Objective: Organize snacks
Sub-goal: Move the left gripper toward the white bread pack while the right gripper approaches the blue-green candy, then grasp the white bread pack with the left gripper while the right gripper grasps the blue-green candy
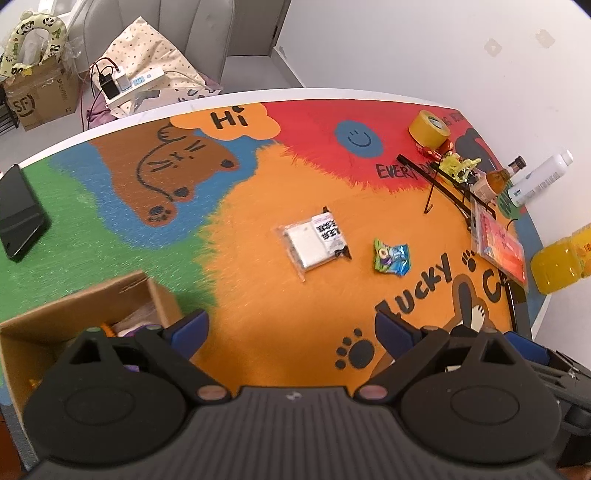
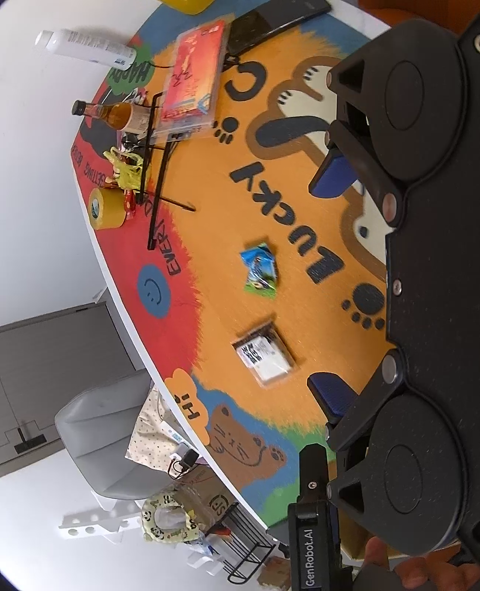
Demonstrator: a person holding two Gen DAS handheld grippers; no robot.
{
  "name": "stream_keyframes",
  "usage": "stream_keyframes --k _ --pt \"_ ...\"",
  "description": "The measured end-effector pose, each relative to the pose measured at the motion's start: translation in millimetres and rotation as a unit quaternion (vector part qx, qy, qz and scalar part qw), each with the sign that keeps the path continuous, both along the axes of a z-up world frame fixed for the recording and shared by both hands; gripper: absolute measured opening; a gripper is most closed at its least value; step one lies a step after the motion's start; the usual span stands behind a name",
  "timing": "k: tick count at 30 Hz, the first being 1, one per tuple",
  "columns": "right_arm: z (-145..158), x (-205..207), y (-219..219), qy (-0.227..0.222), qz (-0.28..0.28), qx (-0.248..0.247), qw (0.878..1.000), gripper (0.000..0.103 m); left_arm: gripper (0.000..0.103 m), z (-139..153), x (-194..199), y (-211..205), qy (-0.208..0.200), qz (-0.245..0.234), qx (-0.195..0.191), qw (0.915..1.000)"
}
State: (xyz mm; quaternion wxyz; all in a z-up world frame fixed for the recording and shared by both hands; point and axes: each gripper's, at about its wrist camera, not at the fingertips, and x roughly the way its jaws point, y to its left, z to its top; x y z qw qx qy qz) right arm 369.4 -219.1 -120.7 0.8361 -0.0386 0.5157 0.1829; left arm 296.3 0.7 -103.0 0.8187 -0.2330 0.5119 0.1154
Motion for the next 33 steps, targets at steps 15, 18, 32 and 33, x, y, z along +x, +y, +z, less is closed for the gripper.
stream_keyframes --k 15,18,32,33 --pt "-35 50 4 0.03 0.04 -0.005 0.999 0.103 0.094 -29 62 -6 0.004 0.02 -0.001 0.9998" --pt "-42 58 6 0.034 0.041 -0.008 0.999 0.103 0.094 -37 75 -5 0.006 0.026 -0.003 0.9996" --pt "-80 92 11 0.059 0.033 -0.004 0.998 0.092 0.093 -84 125 -2 0.029 0.038 -0.014 0.9988" --pt "-81 93 11 0.06 0.033 -0.005 0.998 0.092 0.093 -87 127 -3 0.032 0.039 -0.012 0.9987"
